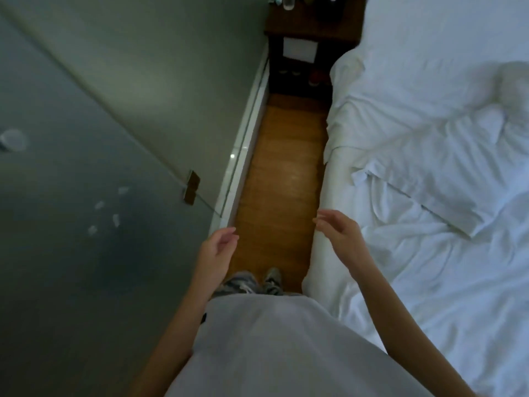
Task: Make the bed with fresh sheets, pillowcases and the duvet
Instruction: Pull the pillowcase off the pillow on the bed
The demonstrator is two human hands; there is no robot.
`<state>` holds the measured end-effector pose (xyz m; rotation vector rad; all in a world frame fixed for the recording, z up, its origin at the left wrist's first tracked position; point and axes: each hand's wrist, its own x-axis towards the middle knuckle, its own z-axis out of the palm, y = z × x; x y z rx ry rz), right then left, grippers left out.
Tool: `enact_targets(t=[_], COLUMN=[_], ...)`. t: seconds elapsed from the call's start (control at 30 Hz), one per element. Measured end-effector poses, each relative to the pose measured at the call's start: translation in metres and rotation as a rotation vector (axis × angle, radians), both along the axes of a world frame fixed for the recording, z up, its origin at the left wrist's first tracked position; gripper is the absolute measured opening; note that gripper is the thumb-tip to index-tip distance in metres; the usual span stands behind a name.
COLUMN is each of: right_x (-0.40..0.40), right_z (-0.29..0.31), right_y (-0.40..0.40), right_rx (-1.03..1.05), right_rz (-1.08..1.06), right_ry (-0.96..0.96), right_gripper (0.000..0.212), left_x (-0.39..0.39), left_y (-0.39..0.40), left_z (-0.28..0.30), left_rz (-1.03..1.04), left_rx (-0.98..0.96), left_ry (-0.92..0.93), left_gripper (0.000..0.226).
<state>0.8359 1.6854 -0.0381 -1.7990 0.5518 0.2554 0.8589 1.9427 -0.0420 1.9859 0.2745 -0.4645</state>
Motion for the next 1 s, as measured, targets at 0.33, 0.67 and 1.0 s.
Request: enact_targets(t=[0.33,0.67,1.0], right_x=[0.111,0.227,0.226], right_z=[-0.014,-0.007,-0.018], right_y=[-0.066,-0.111,-0.13], right_rx=[0.045,-0.029,0.06], right_rz=[-0.471,-0.949,-1.368], right_ry=[0.053,0.098,0.077], right_gripper=[0.02,0.023,0.021], left_x=[0.238,0.427,0.453], left_y=[-0.119,-0.279,-0.41], left_z=[-0.02,-0.017,-0.018], left_rz=[-0.474,-1.109,-1.421], left_rx=[-0.027,0.012,0.016], left_ry=[0.019,0.014,0.042], left_gripper=[0.02,0.018,0.02])
